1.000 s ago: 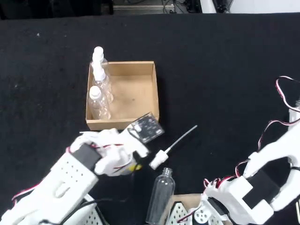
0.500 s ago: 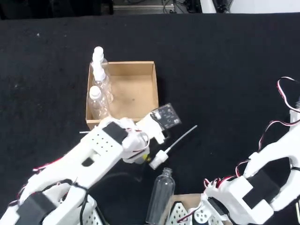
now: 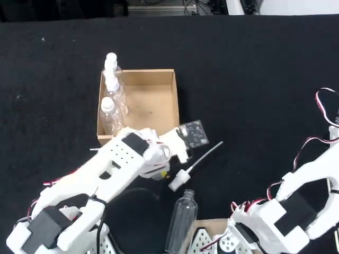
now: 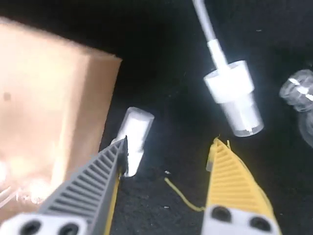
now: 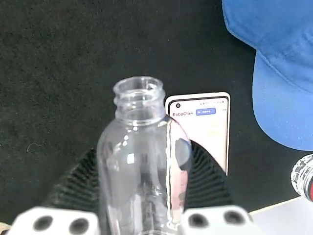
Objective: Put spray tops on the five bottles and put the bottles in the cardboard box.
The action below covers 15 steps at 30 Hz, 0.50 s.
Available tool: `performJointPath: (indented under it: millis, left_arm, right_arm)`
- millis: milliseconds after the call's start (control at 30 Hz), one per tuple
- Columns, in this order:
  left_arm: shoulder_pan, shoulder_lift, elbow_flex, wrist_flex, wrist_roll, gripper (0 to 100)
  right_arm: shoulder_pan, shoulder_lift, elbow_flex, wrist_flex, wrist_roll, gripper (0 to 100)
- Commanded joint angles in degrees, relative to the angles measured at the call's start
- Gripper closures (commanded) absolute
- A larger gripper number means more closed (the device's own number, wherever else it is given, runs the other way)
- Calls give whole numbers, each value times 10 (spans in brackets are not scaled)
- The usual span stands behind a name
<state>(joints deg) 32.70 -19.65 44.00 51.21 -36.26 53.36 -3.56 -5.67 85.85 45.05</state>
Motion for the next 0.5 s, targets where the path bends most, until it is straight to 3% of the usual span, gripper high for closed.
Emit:
performJointPath:
  millis: [0, 467]
  left_arm:
    - [-26, -1, -29, -7, -6, 750]
    - [-27, 39, -7, -25, -19, 755]
  right_arm:
    - [12, -37, -7, 4, 5, 967]
    - [8, -38, 22, -1, 5, 967]
